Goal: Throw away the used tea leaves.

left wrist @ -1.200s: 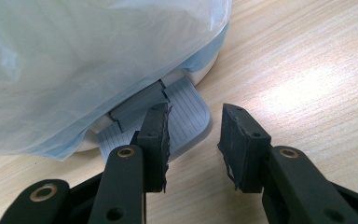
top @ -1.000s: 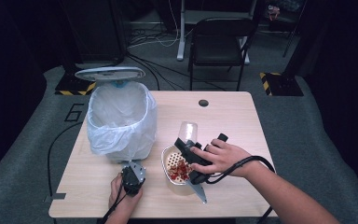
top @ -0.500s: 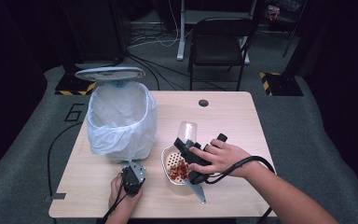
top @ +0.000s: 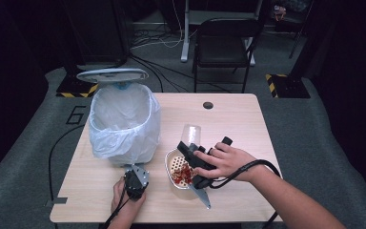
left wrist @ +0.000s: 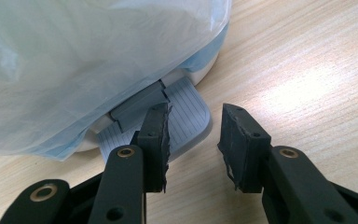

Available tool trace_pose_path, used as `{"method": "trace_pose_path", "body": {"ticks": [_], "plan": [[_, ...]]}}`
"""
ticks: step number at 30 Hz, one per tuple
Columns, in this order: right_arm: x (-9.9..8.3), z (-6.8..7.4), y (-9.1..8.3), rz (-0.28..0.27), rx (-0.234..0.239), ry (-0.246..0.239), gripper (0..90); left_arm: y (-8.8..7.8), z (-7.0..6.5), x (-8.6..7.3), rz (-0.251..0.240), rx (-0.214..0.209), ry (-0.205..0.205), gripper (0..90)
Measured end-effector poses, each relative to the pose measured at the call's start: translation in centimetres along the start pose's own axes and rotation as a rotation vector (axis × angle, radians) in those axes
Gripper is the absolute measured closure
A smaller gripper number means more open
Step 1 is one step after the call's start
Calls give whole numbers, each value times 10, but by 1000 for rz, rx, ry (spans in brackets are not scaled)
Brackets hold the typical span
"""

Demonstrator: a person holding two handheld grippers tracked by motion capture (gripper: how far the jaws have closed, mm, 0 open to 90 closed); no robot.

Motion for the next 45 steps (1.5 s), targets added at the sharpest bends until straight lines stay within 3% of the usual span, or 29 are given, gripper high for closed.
{"method": "trace_pose_path", "body": {"ticks": [16,23,26,27,29,31,32,33,34,35,41,42,43,45], "plan": [[0,-7,-1,-7,-41,26,404,0,0,0,0,2,1,622],[-4,-9,-2,-2,-37,88,402,0,1,0,1,5,3,622],[-6,-9,-3,4,-16,99,403,0,1,0,2,5,2,622],[-4,-7,-5,4,15,139,403,0,1,0,1,5,2,622],[-3,-9,-5,-4,25,170,403,-1,1,0,2,5,2,622],[-4,-8,-6,-7,67,215,401,-1,1,0,4,4,6,622],[-4,-21,0,-77,19,132,400,0,0,0,-1,5,0,622],[-4,-19,-2,-56,38,193,400,-1,1,0,8,4,9,622],[-5,-27,0,-69,4,246,400,-1,1,0,7,4,8,622],[-8,-31,0,-67,-2,262,400,-1,1,0,7,4,9,622],[-13,-40,0,-100,71,372,404,0,1,0,7,-4,13,622],[-13,-39,0,-97,81,411,404,-1,1,0,10,-4,18,622],[-14,-41,0,-99,78,417,404,0,1,0,8,-3,11,622],[-14,-41,1,-118,119,471,404,0,0,0,-5,0,-4,622]]}}
Point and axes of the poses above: each handheld gripper's, and its own axes: y roughly forward along the jaws, x roughly out of its top, z roughly to its left, the point moved 8 cm from there along y, roughly forward along the jaws, and after that the axes turned 6 degrees about -x, right-handed, at the moved point
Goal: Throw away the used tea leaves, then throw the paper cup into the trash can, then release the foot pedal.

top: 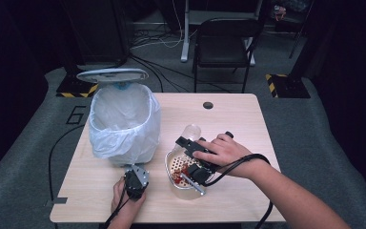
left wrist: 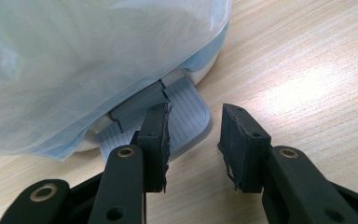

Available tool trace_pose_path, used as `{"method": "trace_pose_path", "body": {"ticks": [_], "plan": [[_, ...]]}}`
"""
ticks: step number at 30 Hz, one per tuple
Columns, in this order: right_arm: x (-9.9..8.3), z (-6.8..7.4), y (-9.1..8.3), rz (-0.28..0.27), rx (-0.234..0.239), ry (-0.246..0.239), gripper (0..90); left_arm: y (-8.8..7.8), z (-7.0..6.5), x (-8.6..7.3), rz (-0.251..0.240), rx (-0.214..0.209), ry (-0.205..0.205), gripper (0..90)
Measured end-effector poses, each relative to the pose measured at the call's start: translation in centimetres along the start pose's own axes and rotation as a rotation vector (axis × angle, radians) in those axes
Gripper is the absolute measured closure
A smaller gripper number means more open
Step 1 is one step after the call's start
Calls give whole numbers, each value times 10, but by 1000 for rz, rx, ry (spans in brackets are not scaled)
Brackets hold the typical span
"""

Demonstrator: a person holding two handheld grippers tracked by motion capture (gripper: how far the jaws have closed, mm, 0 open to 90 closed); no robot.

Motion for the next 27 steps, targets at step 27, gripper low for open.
{"method": "trace_pose_path", "body": {"ticks": [27], "plan": [[-24,-20,1,-120,399,692,409,-1,0,0,9,-3,2,622]]}}
Point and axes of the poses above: each handheld gripper's, and its own axes: y roughly forward along the jaws, x roughly out of its top, z roughly to its left, the point moved 8 cm from there along y, roughly forward along the jaws, and after that the axes turned 6 degrees about -x, right-handed, at the moved point
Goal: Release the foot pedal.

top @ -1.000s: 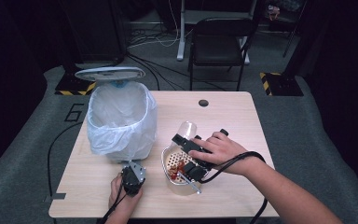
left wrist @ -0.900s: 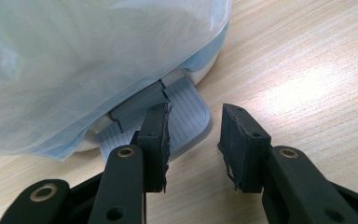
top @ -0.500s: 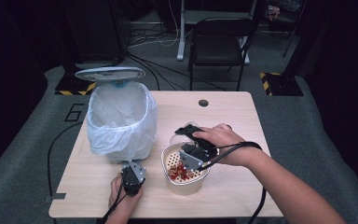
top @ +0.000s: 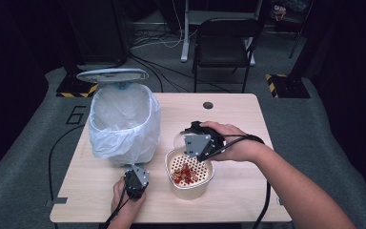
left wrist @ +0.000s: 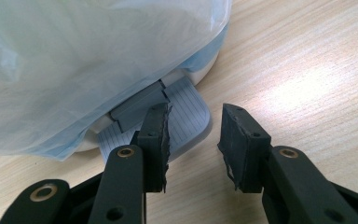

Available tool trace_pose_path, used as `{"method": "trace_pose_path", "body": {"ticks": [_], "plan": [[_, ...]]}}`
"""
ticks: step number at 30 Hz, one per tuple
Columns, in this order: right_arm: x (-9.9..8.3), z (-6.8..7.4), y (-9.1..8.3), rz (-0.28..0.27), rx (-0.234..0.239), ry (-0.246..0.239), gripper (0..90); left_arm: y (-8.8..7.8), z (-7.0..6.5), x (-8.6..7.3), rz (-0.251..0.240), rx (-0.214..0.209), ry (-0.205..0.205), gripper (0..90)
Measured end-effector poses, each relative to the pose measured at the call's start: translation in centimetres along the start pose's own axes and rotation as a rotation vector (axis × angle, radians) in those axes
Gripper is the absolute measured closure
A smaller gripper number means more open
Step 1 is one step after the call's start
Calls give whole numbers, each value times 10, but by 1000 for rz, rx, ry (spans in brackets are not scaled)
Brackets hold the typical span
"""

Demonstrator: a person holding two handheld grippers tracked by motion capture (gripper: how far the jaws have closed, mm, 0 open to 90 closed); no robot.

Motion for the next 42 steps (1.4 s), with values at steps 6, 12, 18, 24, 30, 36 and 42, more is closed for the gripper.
{"method": "trace_pose_path", "body": {"ticks": [6,12,18,24,30,36,42], "plan": [[5,-13,-4,-51,104,210,409,0,0,0,0,5,-2,622],[11,-28,-6,-100,193,399,407,0,1,1,-4,1,8,622],[14,-46,-8,-125,241,538,406,0,1,0,5,-12,18,622],[18,-64,-9,-137,262,649,405,0,1,0,4,-12,15,622],[25,-79,-6,-148,248,679,404,0,1,0,4,-14,17,622],[33,-93,-2,-129,230,697,403,0,1,0,4,-14,18,622],[49,-112,0,-153,205,697,404,0,1,0,4,-14,18,622]]}}
Point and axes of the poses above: each handheld gripper's, and its own axes: y roughly forward along the jaws, x roughly out of its top, z roughly to its left, the point moved 8 cm from there along y, roughly forward along the jaws, and after that the axes turned 6 degrees about -x, right-handed, at the moved point
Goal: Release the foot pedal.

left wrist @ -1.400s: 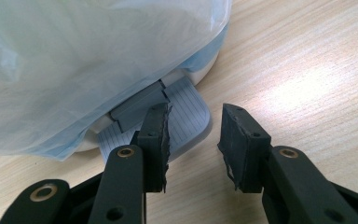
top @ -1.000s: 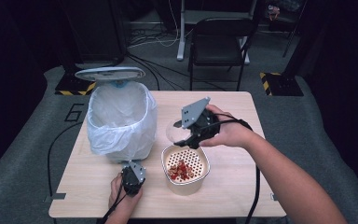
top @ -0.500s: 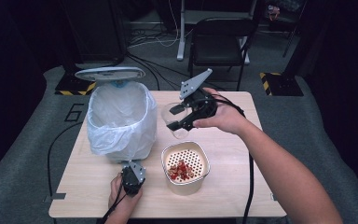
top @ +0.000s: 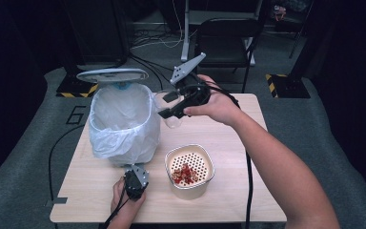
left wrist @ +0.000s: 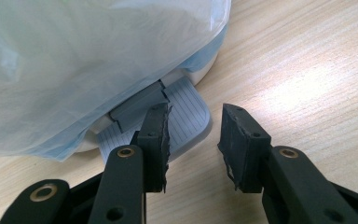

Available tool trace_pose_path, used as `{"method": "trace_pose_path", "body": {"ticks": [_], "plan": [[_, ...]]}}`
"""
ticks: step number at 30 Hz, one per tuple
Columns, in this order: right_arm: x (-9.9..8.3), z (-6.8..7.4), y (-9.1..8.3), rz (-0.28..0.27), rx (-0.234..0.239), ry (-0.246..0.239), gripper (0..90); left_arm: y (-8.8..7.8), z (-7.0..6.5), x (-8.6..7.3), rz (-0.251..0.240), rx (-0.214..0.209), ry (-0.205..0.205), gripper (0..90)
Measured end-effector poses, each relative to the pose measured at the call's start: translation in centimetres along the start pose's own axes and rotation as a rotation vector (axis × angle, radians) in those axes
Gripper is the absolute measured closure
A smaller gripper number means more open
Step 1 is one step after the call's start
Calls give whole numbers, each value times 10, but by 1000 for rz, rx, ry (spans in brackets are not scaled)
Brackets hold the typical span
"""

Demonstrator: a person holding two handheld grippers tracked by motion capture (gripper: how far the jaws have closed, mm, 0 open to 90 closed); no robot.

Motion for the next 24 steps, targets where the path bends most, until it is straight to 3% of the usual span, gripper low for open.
{"method": "trace_pose_path", "body": {"ticks": [8,24], "plan": [[21,-3,18,-26,6,17,403,0,0,0,-1,-3,-1,622],[42,-1,56,-53,-9,37,396,0,0,0,-1,-3,1,622]]}}
Point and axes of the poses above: each handheld gripper's, and its own axes: y roughly forward along the jaws, x roughly out of its top, z roughly to its left, the point moved 8 cm from there along y, roughly forward along the jaws, and after that the axes turned 6 degrees about -x, right-handed, at the moved point
